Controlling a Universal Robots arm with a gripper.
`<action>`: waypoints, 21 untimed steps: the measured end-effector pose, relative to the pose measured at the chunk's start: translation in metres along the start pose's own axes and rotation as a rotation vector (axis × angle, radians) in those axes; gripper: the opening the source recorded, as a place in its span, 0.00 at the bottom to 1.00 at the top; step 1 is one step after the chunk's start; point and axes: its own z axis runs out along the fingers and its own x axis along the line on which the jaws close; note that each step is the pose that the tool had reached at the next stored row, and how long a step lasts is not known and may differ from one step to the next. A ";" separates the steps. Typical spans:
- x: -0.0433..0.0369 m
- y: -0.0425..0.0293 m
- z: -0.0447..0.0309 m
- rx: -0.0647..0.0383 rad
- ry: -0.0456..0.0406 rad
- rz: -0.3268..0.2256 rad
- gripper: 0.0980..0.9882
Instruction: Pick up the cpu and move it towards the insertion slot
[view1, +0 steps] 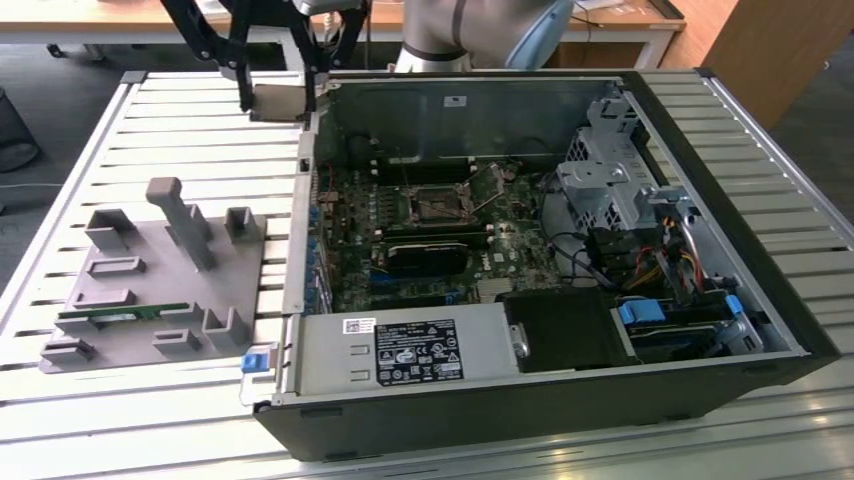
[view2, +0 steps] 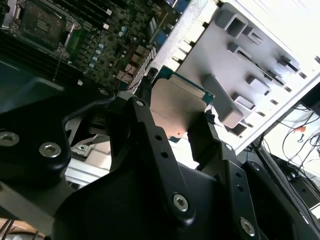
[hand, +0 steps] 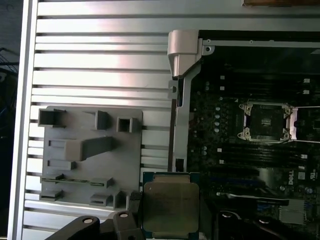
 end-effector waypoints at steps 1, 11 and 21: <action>-0.0030 0.0000 -0.0003 0.000 0.0001 0.000 0.50; -0.0255 -0.0005 -0.0027 0.000 -0.0021 -0.001 0.50; -0.0352 -0.0003 -0.0030 -0.009 -0.0254 -0.003 0.50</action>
